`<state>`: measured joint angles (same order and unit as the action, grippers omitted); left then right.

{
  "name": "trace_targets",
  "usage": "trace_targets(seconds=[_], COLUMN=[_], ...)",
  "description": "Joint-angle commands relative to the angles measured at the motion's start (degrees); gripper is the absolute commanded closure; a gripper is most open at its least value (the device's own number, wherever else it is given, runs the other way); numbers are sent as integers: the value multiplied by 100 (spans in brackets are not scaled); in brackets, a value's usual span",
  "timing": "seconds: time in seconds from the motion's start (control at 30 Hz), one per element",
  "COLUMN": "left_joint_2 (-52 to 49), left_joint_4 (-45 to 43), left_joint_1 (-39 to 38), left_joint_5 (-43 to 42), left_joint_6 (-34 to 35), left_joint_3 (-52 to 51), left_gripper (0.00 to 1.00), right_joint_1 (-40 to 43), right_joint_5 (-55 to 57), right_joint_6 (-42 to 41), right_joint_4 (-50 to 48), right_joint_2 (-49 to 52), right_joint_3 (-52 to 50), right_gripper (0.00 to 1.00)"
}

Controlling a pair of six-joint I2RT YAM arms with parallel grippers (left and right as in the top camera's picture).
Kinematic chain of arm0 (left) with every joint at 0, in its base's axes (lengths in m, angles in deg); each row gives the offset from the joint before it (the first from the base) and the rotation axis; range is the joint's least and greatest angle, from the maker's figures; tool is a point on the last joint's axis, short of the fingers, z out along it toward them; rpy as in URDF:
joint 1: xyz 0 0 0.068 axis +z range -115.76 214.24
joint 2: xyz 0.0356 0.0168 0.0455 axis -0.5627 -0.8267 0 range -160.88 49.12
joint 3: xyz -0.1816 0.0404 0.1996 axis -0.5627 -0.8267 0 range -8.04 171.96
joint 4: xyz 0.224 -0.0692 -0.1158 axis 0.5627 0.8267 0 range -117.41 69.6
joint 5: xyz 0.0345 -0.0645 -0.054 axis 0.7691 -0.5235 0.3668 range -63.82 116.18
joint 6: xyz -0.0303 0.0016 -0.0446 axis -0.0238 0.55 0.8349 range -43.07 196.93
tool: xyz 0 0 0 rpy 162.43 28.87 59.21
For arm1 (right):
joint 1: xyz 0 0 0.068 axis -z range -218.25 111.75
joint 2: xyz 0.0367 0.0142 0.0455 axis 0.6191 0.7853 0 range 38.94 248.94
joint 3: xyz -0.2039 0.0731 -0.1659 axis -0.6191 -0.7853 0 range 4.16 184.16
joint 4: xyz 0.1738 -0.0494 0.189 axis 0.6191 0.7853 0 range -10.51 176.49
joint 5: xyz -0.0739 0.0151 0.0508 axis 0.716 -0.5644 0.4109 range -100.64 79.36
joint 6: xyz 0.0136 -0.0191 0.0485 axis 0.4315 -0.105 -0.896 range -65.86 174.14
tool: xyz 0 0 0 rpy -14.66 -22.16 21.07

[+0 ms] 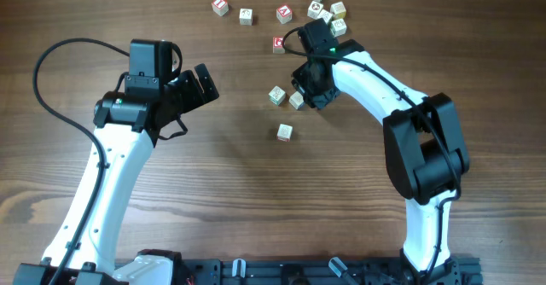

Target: Form a circle

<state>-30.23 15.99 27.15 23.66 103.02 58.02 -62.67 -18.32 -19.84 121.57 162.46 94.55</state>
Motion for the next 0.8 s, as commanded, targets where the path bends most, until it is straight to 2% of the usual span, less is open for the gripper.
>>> trace_targets(seconds=[0.0,0.37,0.53,0.77], left_joint_2=[-37,-37,-37,-37], left_joint_4=[-11,-11,-11,-11], left_joint_1=[31,31,31,31], left_joint_5=[-46,-46,-46,-46], left_joint_6=[52,52,52,52], left_joint_3=[37,37,37,37], left_gripper=[0,0,0,0], right_joint_1=[35,28,11,-9], right_joint_5=[31,33,37,35], right_joint_6=[-122,-271,-269,-264], right_joint_4=[-90,-214,-219,-216], right_joint_2=[33,33,33,33], right_joint_3=[57,57,57,57], right_gripper=[65,65,58,58])
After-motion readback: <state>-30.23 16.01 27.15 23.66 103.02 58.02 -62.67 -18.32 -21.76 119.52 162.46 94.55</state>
